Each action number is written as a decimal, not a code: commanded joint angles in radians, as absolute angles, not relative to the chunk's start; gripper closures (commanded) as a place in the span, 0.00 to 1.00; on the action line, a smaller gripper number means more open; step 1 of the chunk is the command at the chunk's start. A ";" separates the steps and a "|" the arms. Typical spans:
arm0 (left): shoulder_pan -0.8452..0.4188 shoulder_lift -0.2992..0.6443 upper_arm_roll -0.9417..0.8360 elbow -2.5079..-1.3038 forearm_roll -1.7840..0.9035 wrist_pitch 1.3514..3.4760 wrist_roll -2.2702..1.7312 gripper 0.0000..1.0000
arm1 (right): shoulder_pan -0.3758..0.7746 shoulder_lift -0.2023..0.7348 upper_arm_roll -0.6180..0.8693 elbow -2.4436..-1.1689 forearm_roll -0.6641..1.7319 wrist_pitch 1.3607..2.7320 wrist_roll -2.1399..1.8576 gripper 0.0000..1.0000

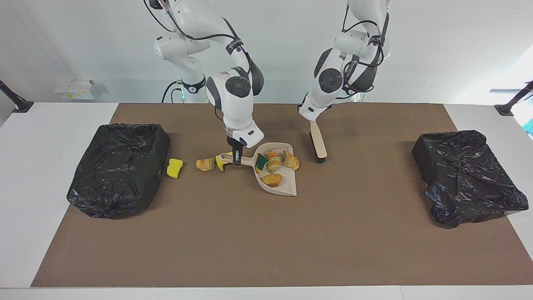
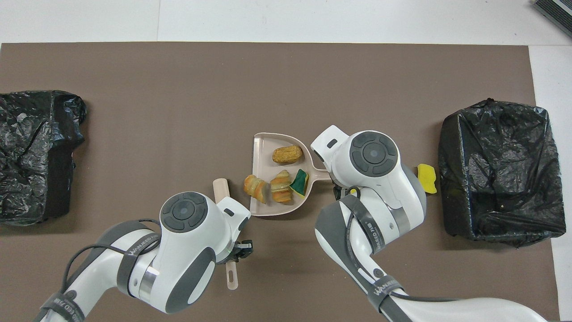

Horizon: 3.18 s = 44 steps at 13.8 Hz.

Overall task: Sweep and dump trash in bin
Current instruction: 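Carry the loaded dustpan with the right gripper toward the bin nearest it, then tip the dustpan over the bin with the right gripper while the left gripper withdraws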

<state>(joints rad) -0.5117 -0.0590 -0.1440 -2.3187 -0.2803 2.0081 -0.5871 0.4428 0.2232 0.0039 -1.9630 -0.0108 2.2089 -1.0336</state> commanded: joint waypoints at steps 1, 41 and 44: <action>-0.563 -0.057 -0.138 -2.306 -0.324 2.040 -0.588 1.00 | 0.404 0.216 0.012 -1.970 0.116 2.253 -1.089 1.00; -0.871 -0.236 -0.141 -2.559 -0.314 2.140 -0.902 0.43 | -0.287 0.057 -0.052 -1.641 -0.081 1.647 -1.885 1.00; -0.809 -0.198 -0.141 -2.525 -0.314 2.140 -0.891 0.29 | -0.337 0.031 -0.061 -1.644 -0.176 1.657 -1.884 1.00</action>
